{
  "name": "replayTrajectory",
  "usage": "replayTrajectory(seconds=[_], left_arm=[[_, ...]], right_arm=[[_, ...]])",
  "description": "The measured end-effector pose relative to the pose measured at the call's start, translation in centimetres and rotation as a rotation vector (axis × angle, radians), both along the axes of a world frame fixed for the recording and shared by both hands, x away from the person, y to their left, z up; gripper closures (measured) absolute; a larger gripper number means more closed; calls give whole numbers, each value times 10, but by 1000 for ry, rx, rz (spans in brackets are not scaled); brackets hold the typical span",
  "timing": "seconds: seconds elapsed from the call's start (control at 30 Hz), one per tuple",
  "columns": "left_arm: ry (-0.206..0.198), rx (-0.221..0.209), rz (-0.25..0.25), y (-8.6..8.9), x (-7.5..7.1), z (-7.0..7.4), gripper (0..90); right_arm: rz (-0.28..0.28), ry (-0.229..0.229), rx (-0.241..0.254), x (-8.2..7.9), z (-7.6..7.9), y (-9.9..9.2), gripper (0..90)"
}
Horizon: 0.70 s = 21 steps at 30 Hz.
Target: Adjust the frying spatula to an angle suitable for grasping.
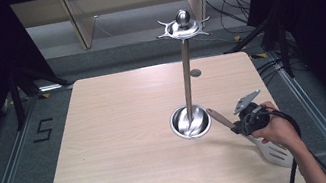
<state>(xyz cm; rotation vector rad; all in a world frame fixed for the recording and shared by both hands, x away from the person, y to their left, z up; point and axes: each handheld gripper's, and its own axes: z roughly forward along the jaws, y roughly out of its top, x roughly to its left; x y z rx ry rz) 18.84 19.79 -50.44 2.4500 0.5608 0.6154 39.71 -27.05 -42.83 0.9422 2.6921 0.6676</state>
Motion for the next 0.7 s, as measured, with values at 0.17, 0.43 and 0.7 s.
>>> replayTrajectory(seconds=[0.17,0.43,0.7], left_arm=[[0,0,2,0,0,0,155],[-14,6,7,0,0,-1,155],[-2,-2,3,0,0,0,155]], right_arm=[[-23,-41,92,-6,12,-10,751],[11,-142,188,-14,31,-23,751],[-28,-175,287,-24,50,-35,752]])
